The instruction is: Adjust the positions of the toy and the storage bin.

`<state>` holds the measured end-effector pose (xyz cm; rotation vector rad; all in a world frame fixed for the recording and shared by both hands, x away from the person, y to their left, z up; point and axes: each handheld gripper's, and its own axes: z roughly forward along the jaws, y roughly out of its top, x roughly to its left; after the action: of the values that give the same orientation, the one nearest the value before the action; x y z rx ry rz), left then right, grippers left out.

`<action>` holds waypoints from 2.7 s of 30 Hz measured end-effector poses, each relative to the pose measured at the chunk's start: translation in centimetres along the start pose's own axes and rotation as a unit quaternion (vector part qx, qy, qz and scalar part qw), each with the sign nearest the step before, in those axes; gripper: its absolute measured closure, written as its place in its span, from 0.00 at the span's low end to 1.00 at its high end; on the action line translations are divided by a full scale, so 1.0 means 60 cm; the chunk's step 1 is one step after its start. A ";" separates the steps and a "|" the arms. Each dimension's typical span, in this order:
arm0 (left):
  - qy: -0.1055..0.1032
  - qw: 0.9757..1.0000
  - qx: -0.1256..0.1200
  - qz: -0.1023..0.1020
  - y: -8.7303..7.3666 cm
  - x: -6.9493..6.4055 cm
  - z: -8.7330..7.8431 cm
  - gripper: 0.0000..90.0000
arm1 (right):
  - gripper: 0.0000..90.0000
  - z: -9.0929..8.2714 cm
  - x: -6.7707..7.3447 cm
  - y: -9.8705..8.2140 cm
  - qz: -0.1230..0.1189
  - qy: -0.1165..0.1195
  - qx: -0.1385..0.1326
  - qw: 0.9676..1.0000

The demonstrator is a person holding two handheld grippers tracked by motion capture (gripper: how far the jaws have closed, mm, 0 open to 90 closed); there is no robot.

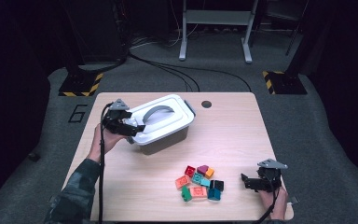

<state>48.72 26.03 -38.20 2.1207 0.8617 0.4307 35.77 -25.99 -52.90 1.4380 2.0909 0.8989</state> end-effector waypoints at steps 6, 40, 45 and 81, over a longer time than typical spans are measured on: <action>-0.004 1.000 -0.008 0.003 0.021 -0.003 0.024 0.37 | 0.04 0.000 0.000 0.000 -0.001 0.000 0.000 1.000; 0.019 1.000 -0.004 0.018 0.044 -0.048 0.052 0.75 | 0.05 -0.001 -0.001 0.000 0.001 0.000 0.000 1.000; 0.026 1.000 0.002 0.017 0.047 -0.066 0.051 0.75 | 0.05 -0.001 -0.001 0.000 0.001 0.000 0.000 1.000; 0.015 0.999 0.005 0.030 0.099 -0.079 0.079 0.74 | 0.05 -0.001 -0.001 -0.001 0.002 0.000 0.000 1.000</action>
<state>50.56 17.40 -36.68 2.1578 0.8206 0.4919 35.73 -26.09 -52.87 1.4418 2.0896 0.9012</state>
